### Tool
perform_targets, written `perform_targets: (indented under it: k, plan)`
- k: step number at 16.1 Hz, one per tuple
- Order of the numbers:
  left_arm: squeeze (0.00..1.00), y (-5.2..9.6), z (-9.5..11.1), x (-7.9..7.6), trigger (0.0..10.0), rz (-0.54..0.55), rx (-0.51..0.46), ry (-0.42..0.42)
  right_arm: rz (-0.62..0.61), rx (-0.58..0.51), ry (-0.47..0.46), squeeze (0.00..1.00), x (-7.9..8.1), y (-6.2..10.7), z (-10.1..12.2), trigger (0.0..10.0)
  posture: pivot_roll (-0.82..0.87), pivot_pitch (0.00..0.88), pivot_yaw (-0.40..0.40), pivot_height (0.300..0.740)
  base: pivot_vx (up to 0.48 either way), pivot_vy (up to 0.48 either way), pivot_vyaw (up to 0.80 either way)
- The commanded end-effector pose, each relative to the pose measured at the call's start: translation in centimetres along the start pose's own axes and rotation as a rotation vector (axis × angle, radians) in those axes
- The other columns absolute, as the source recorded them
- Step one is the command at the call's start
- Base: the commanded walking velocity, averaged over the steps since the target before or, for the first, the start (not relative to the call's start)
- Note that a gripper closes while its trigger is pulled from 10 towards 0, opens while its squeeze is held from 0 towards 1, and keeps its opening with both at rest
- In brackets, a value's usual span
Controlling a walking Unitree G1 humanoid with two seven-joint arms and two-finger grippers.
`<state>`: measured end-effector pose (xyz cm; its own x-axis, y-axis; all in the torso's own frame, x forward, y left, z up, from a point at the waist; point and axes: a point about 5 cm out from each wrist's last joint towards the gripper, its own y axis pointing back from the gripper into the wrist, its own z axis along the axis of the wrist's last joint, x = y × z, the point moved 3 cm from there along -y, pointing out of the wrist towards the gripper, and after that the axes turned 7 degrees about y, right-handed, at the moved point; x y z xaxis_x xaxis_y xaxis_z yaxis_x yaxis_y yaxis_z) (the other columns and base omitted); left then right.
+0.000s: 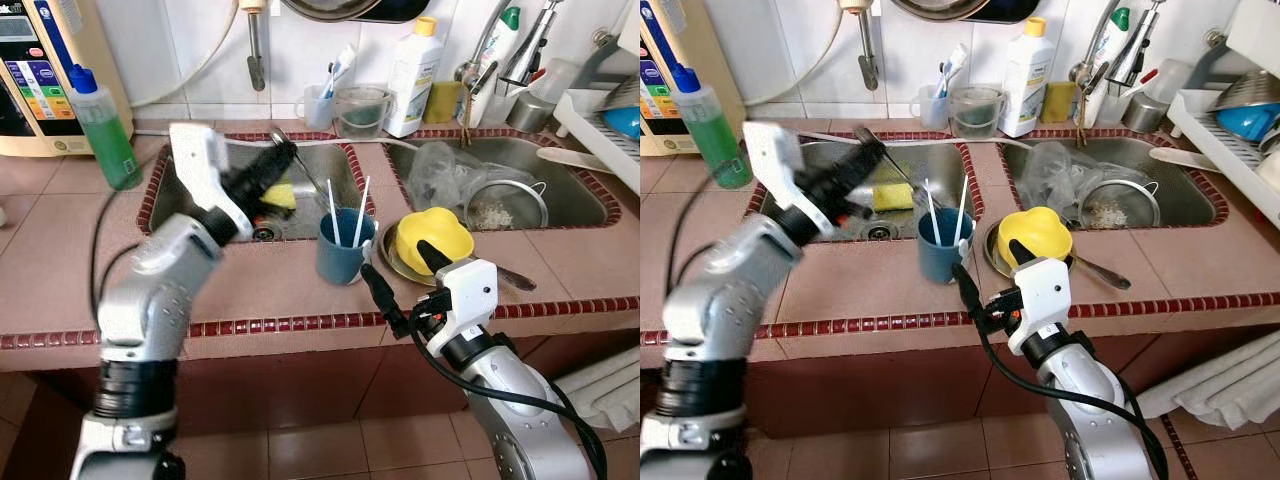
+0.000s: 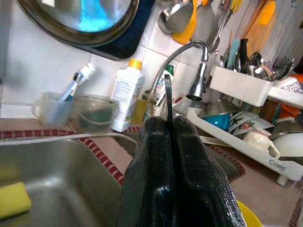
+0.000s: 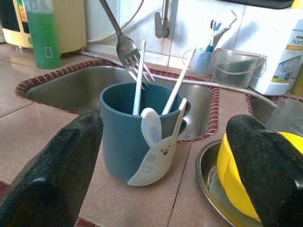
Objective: Kitchen organization
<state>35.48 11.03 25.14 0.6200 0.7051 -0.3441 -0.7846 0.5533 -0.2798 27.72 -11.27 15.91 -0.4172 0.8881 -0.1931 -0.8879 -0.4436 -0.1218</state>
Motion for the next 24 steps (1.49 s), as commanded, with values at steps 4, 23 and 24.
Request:
perform_targets:
  k: [4, 23, 24]
  plan:
    - [0.0, 0.2, 1.7, 1.2, 10.0, 0.01, -0.023, -0.024, 0.001, -0.021, -0.003, 0.0, 0.1, -0.4, 0.3, 10.0, -0.08, 0.013, 0.034, 0.74, 0.0, 0.0, 0.0]
    - [0.0, 0.1, 2.4, 1.9, 10.0, 0.021, -0.054, -0.018, -0.001, -0.041, -0.009, 0.0, -0.1, -0.4, 0.5, 10.0, -0.08, 0.016, 0.035, 0.74, 0.0, 0.0, 0.0]
    - [0.0, 0.1, 2.5, 1.9, 10.0, 0.029, -0.058, -0.018, -0.001, -0.041, -0.008, 0.0, -0.1, -0.4, 0.5, 10.0, -0.09, 0.013, 0.036, 0.74, 0.0, 0.0, 0.0]
